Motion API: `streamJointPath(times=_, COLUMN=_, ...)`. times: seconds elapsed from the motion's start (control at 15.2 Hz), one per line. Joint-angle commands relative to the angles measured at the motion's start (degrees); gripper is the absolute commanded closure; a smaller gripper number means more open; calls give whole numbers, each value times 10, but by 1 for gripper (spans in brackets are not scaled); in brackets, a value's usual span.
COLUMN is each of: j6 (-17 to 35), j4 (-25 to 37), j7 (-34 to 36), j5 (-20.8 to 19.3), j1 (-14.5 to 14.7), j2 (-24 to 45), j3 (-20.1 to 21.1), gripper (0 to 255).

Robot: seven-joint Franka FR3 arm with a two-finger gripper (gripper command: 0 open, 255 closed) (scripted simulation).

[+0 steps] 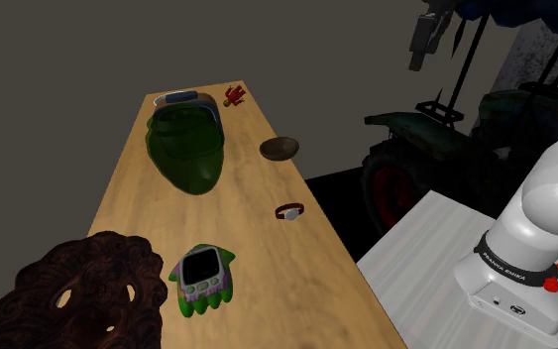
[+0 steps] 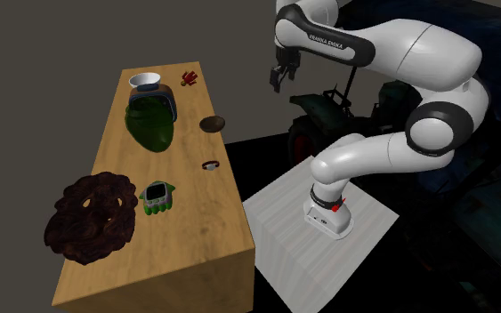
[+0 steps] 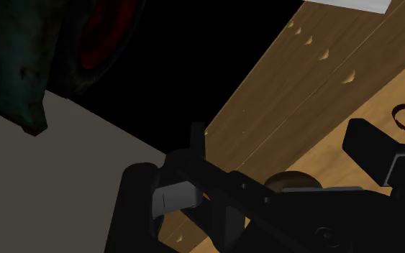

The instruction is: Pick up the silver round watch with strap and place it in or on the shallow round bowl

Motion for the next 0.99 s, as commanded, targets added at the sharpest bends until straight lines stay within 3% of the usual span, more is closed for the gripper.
streamJointPath(times=0.0, j6=0, j4=0, j7=0, j5=0, j1=0, j2=0, j3=0, gripper=0)
streamJointPath(times=0.92, j6=200, j4=-66, j7=-18, j5=54, j1=89, j2=134, j3=76, gripper=0)
